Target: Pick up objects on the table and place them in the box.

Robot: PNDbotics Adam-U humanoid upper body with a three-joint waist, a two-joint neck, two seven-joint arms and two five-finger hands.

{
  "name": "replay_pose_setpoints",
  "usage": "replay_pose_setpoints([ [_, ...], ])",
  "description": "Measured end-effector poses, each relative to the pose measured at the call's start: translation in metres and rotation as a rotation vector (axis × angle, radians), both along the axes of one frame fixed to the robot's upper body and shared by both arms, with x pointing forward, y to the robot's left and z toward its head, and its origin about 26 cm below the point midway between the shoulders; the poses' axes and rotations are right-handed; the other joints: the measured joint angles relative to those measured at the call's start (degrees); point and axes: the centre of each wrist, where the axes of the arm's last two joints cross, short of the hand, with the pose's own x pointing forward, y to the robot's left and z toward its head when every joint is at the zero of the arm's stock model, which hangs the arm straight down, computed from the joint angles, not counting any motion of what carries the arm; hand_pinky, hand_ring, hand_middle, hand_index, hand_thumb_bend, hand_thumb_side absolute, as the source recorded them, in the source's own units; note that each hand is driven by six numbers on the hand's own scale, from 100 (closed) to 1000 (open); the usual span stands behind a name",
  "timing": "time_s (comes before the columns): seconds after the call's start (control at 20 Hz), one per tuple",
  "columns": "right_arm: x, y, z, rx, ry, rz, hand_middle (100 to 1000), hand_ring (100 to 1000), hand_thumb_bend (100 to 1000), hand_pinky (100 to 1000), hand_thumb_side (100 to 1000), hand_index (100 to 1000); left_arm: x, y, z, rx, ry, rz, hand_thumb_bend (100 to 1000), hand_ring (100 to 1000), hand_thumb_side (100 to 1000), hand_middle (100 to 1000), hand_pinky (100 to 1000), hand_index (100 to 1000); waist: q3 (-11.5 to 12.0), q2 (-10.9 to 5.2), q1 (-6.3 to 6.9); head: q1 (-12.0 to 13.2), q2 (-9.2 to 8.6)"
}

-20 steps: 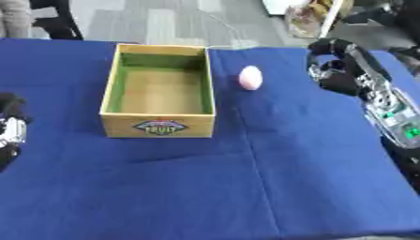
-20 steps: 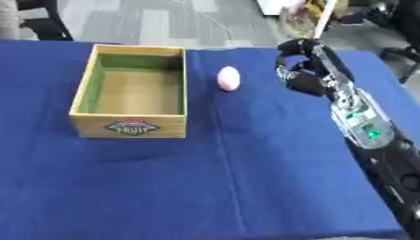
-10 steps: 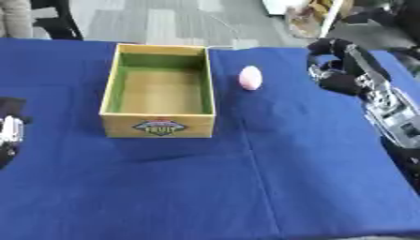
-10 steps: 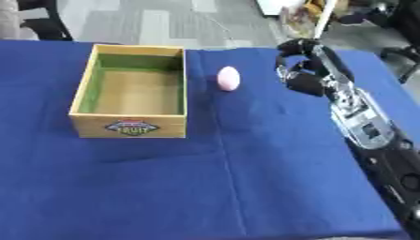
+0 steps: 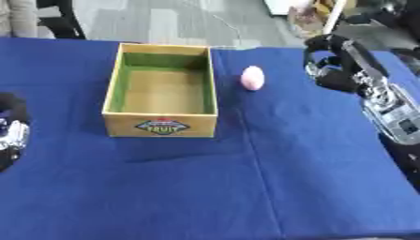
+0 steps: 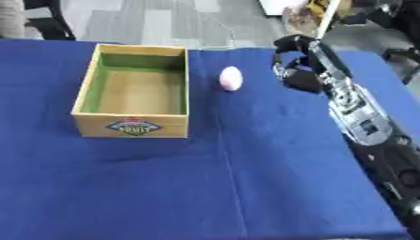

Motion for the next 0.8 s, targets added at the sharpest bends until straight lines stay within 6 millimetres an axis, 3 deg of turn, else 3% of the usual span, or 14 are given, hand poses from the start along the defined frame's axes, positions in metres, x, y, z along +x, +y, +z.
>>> replay_pose_setpoints([
  [0.3,0.023,-0.005,0.019,-0.151,-0.029,0.040,819,997,100,740,209,845,0.001,-0.004,0.004,0.012,-0.015,-0.032,347,753,100,541,640,688,2.8,0.50,-0.50,-0.8,-0.33],
  [0.8,0.044,-0.020,0.013,-0.342,0.021,0.019,856,1000,100,820,266,864,0.002,-0.005,0.009,0.030,-0.036,-0.059,409,753,100,541,640,690,6.7,0.92,-1.08,-1.7,-1.09],
])
